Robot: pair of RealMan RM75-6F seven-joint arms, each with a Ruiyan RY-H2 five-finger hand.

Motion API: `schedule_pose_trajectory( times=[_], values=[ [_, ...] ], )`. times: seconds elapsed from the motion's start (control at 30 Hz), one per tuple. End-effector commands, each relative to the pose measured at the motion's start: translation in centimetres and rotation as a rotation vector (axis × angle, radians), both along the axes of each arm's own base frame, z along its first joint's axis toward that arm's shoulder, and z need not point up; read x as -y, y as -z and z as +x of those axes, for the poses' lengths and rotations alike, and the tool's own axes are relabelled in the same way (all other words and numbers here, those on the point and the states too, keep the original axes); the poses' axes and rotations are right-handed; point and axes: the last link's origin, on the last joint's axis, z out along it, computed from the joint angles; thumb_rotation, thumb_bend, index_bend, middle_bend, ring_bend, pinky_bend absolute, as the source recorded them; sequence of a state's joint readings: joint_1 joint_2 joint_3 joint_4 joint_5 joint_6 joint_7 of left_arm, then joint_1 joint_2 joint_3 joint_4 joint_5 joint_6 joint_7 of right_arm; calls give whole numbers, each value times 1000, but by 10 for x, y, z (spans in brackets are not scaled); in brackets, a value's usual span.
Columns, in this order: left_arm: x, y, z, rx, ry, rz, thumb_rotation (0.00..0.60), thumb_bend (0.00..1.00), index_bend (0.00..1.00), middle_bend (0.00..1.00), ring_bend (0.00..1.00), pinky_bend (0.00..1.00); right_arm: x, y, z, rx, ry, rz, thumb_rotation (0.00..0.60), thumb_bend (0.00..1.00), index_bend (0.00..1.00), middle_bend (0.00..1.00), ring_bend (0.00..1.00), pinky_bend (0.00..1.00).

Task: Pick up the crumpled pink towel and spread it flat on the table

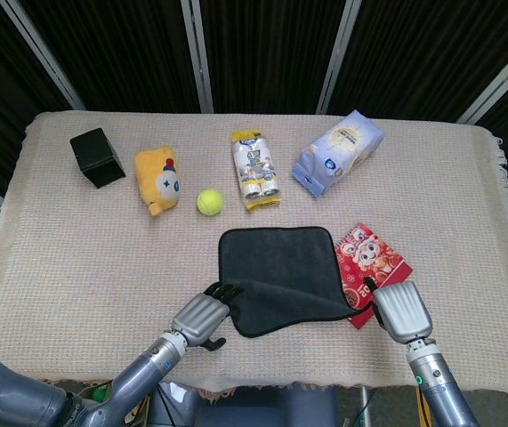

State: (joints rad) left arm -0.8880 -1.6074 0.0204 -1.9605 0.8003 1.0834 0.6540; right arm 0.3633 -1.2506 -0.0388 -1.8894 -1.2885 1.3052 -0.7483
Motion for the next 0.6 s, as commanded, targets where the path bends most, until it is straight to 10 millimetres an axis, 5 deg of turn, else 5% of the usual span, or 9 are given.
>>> schedule_pose_trajectory(
  times=[0.03,0.23,0.43,0.5,0.57,0.6],
  values=[
    [0,-1,0,-3,3,-5,600,227,298,6,0,32,-1,0,-2,-32,19,9,600,526,6,960,1000,913],
    [0,-5,-1,-2,4,-10,600,188,224,3,0,29,0,-2,-2,-65,32,4,600,503,0,950,999,905],
    [-3,-12,-3,17,-21,-6,600,17,115,1,0,30,5,-13,-1,-57,14,-59,600,503,0,903,955,872],
    [-5,-15,-4,30,-31,-3,600,117,65,0,0,29,7,-18,-2,-46,11,-88,600,502,0,861,918,847],
    [-6,-19,-4,42,-38,-6,600,515,17,0,0,31,9,-24,-2,-24,-4,-125,600,502,0,850,908,841],
    [-7,-21,-5,41,-32,-8,600,631,11,0,0,31,10,-26,-2,-10,-16,-142,600,502,0,849,908,840]
  ],
)
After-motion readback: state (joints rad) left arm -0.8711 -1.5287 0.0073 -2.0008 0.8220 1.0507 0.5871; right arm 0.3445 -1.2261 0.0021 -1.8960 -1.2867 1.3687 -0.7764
